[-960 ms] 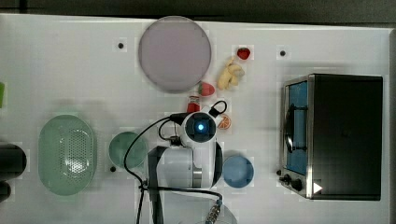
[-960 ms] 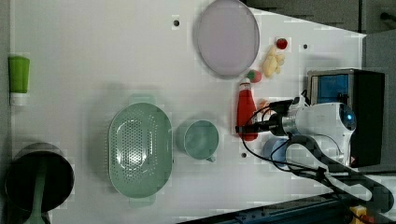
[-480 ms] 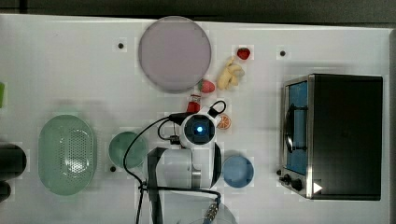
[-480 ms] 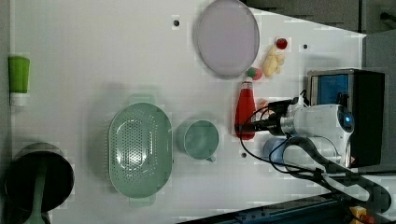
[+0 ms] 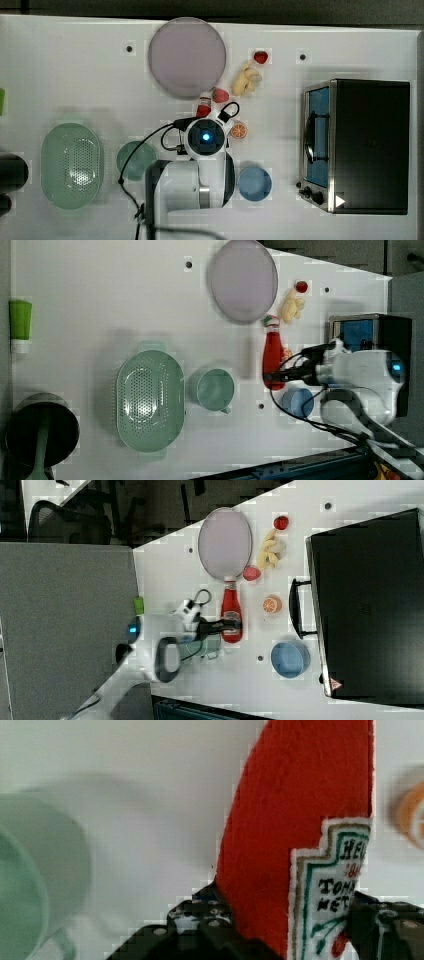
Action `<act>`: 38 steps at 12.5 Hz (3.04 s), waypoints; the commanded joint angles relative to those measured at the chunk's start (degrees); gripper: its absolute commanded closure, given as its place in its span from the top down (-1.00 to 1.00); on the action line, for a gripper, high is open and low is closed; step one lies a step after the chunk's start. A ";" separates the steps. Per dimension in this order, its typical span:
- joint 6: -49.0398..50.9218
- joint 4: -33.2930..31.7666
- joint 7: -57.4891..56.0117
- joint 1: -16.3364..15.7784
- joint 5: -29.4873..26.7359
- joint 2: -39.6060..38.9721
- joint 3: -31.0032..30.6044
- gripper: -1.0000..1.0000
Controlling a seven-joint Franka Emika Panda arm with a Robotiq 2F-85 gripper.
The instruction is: Pick Ketchup from the table and place it in strainer.
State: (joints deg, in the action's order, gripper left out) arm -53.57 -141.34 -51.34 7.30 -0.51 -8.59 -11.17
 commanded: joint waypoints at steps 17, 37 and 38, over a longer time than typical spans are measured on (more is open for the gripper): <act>7.00 15.07 53.80 -5.43 -6.56 2.09 -35.08 0.29; 11.00 16.41 56.75 6.77 -0.57 10.35 -27.52 1.00; 14.11 16.81 56.04 7.69 -0.57 13.04 -24.84 1.00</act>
State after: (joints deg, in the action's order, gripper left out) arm -41.49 -125.78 3.02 10.62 -1.27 4.37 -38.94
